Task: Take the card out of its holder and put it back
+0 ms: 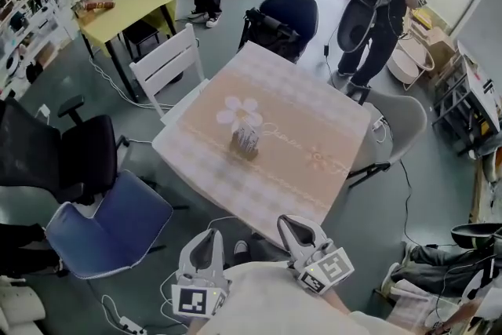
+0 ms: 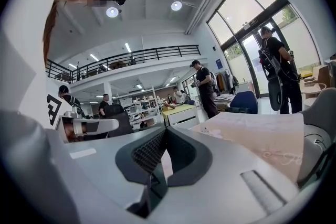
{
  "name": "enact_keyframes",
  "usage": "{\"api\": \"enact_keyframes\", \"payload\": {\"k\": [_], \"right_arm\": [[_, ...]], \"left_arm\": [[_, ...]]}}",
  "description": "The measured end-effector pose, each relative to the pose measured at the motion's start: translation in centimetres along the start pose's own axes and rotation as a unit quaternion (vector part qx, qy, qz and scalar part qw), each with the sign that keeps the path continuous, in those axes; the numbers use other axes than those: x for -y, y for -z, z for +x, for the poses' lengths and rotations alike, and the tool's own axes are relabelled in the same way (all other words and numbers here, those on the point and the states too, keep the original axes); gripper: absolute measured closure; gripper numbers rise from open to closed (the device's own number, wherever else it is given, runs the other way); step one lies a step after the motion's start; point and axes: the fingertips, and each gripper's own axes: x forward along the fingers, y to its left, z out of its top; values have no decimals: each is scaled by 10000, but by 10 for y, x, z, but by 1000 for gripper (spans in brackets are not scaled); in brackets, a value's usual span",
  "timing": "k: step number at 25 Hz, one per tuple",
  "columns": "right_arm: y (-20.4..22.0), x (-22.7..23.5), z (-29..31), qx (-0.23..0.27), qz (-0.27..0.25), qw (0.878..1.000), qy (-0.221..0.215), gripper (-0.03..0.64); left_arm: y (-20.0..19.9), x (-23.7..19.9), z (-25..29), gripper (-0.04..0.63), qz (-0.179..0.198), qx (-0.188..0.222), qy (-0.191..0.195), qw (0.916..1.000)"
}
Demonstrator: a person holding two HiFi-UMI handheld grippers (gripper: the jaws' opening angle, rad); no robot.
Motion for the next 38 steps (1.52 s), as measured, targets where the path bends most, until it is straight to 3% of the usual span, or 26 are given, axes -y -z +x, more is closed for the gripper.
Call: {"api": "enact_keyframes", "payload": {"k": [11,24,38], "right_arm": [[-17,48,28,-141,45,9996,-235,618],[-7,72,44,-319,218,9987,-343,618],[-21,73,59,-165,290,9993,172,618]], "left_arm": [[-8,7,58,594,-110,-42,-132,9998],[-1,5,78,594,-165,-178,-343,9991],[-21,-9,104,594,-74,-233,288,9993]]}}
